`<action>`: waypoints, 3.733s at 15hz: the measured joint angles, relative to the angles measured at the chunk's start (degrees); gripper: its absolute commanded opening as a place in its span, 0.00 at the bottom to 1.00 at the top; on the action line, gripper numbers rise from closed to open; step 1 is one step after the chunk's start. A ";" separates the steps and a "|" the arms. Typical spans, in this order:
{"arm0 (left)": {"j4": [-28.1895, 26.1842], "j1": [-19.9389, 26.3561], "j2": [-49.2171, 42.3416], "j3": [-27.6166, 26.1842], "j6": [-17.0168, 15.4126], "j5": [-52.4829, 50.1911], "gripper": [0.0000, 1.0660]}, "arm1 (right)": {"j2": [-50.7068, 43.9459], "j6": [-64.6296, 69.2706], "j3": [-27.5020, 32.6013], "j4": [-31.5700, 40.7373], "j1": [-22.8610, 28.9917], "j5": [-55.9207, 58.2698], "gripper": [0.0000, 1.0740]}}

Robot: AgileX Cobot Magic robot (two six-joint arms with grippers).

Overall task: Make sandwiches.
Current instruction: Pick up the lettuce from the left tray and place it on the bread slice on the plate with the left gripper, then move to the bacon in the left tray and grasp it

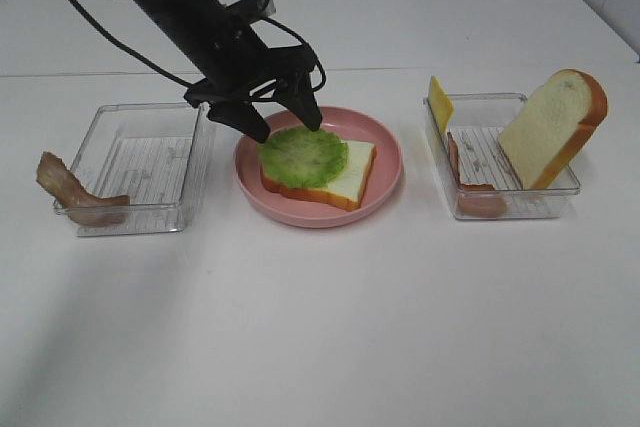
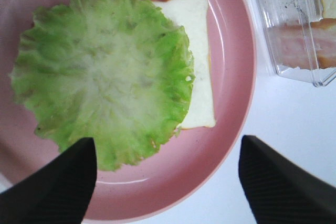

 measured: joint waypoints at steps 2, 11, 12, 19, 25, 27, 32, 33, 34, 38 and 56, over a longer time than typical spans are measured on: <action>3.61 0.00 -2.64 0.00 0.00 0.06 0.68 | 0.00 0.00 0.00 0.00 0.00 0.00 0.68; 38.45 0.23 -14.84 0.00 -12.95 7.73 0.68 | 0.00 0.00 0.00 0.00 0.00 0.00 0.68; 39.94 0.69 -14.90 0.00 -13.12 9.51 0.68 | 0.00 0.00 0.00 0.00 0.00 0.00 0.68; 36.78 12.66 -17.42 2.12 -14.90 10.03 0.66 | 0.00 0.00 0.00 0.00 0.00 0.00 0.68; 35.18 16.67 -25.61 21.54 -15.13 10.77 0.61 | 0.00 0.00 0.00 0.00 0.00 0.00 0.68; 34.15 16.67 -25.78 24.75 -15.58 10.49 0.61 | 0.00 0.00 0.00 0.00 0.00 0.00 0.68; 32.09 16.16 -25.78 29.11 -16.16 2.81 0.58 | 0.00 0.00 0.00 0.00 0.00 0.00 0.68; 32.09 16.16 -25.78 29.11 -16.16 1.95 0.56 | 0.00 0.00 0.00 0.00 0.00 0.00 0.68; 32.09 16.16 -25.67 29.11 -16.16 1.66 0.55 | 0.00 0.00 0.00 0.00 0.00 0.00 0.68; 32.03 16.16 -22.00 29.11 -16.16 1.72 0.54 | 0.00 0.00 0.00 0.00 0.00 0.00 0.68; 31.34 16.16 -18.16 29.22 -14.95 -0.46 0.24 | 0.00 0.00 0.00 0.00 0.00 0.00 0.68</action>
